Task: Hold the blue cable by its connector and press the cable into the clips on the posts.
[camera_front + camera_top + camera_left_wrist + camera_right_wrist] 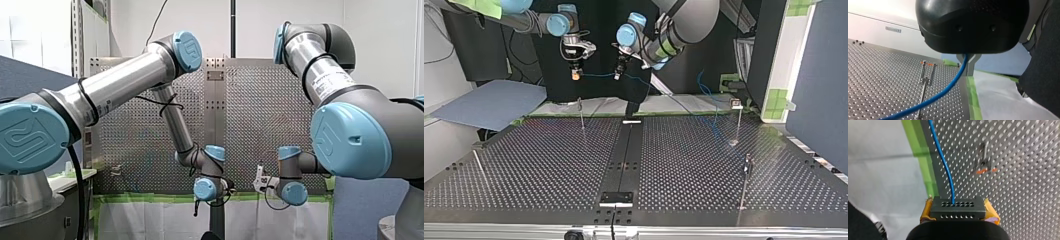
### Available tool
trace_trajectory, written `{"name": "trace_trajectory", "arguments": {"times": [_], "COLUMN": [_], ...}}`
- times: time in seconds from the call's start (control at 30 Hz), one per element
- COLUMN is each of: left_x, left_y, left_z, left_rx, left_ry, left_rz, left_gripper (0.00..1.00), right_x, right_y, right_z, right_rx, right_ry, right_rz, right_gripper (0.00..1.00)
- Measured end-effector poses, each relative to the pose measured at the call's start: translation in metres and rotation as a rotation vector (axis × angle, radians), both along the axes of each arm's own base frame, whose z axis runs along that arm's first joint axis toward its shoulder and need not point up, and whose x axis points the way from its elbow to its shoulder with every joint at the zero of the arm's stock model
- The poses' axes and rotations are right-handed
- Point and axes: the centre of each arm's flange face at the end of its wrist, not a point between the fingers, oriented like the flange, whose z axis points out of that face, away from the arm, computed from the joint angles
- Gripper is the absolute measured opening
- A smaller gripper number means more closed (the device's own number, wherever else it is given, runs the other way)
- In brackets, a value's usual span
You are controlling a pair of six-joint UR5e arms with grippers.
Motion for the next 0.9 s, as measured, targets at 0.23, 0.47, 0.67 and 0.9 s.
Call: {"name": "trace_trajectory", "arguments": {"times": [0.23,0.47,0.67,0.9], "left_x": [0.007,0.014,0.017,0.016], "left_y": [-0.012,-0.031,-0.040,-0.048], "left_z": [0.010,0.023,0.026,0.006], "left_rx": [-0.014,-0.045,-0.059,-0.024], "left_ry": [-0.074,-0.116,-0.128,-0.103], "left_rz": [0.039,0.056,0.052,0.042], "left_gripper": [0.00,0.00,0.00,0.00], "right_x": [-0.032,-0.048,-0.061,-0.081], "right_y": [0.014,-0.005,-0.043,-0.073], "right_z": [-0.025,-0.023,-0.015,-0.008], "right_rx": [0.047,-0.011,-0.097,-0.146], "right_ry": [-0.017,-0.020,-0.030,-0.067], "right_rz": [-0.025,-0.021,-0.018,-0.038], "right_gripper": [0.00,0.00,0.00,0.00]}}
